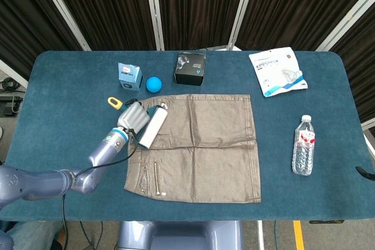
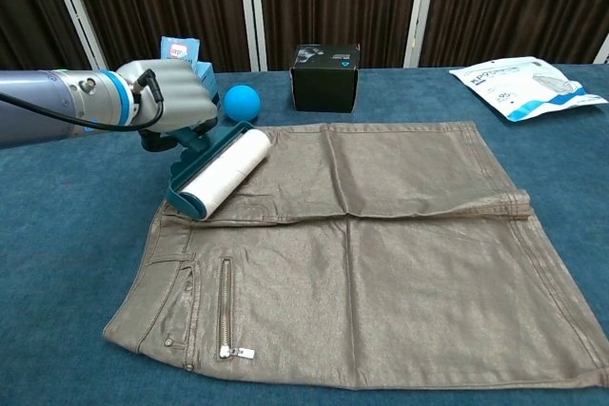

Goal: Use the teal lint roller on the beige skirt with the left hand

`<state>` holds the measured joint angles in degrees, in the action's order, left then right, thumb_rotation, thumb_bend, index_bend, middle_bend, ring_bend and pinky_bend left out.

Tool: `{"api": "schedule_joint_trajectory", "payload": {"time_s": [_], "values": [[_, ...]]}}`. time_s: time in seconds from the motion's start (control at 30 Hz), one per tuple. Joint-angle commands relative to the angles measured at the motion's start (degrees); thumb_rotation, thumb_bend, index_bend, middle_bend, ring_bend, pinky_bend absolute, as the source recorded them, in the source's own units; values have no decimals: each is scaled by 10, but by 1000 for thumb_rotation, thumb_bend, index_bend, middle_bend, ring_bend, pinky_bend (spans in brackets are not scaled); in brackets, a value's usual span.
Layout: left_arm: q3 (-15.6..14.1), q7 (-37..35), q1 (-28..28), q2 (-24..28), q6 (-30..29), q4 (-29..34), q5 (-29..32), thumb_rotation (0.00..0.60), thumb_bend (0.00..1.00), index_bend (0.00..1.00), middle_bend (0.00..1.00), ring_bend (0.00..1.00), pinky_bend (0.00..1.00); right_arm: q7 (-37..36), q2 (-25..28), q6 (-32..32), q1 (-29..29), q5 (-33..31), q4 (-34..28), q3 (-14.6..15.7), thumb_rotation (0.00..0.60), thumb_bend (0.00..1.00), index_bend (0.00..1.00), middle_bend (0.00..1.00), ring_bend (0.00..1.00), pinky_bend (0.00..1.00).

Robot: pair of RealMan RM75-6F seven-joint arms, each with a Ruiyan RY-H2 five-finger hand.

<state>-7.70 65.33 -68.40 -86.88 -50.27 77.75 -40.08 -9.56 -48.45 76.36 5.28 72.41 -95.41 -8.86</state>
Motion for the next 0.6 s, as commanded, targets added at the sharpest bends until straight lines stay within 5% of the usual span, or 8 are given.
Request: {"api": "schedule_joint_trajectory", "payload": {"time_s": [0.03, 0.6], "values": [[1, -2, 2, 2, 1, -1, -3, 600, 836, 712, 463, 387, 446, 2, 0, -1, 1, 0, -1, 0, 600, 0, 0, 0, 0, 0], [48, 69, -60, -85, -2, 29, -5, 600, 838, 713, 462, 387, 446, -14, 2, -4, 0, -3, 5, -2, 600, 0, 0, 0, 0, 0]]}}
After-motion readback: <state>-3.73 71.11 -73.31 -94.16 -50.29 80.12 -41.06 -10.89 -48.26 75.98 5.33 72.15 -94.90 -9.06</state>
